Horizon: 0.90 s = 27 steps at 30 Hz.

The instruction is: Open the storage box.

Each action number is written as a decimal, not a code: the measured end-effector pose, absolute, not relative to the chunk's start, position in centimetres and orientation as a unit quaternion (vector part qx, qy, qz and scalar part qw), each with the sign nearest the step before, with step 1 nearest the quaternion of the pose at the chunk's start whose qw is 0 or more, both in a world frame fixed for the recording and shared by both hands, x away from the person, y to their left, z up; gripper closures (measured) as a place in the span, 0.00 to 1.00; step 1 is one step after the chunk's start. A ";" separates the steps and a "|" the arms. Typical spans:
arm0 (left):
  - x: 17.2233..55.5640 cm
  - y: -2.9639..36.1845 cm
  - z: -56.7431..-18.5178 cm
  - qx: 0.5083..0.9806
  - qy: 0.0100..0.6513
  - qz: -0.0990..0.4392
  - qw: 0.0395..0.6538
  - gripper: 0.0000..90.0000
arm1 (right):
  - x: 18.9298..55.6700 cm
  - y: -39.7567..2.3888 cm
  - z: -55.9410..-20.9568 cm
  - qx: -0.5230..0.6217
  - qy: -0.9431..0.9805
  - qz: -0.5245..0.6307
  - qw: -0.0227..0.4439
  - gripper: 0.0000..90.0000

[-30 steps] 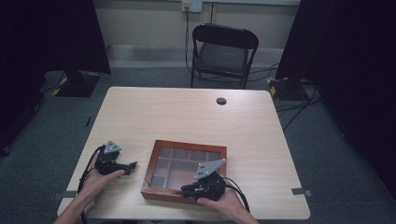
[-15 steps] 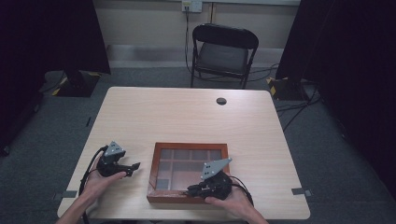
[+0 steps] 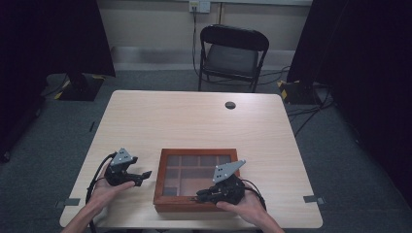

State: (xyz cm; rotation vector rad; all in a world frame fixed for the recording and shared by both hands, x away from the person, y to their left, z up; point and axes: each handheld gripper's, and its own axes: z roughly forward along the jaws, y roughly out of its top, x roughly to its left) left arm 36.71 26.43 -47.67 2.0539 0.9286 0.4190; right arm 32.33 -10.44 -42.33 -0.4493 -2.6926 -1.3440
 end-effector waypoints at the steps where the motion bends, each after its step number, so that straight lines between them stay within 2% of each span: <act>1: 36.7 26.5 -47.6 0.816 0.367 0.168 0.414 0.19 | 32.4 -10.5 -42.2 -0.148 -0.883 -0.443 0.050 0.92; 14: 36.0 25.6 -47.1 0.816 0.331 0.147 0.451 0.18 | 32.7 -10.6 -40.5 -0.154 -0.878 -0.450 0.050 0.92; 22: 35.3 24.6 -46.7 0.813 0.318 0.115 0.474 0.19 | 32.9 -10.6 -39.4 -0.160 -0.873 -0.459 0.038 0.92; 27: 35.1 24.0 -46.6 0.819 0.301 0.126 0.473 0.18 | 32.9 -10.6 -39.4 -0.163 -0.871 -0.462 0.040 0.92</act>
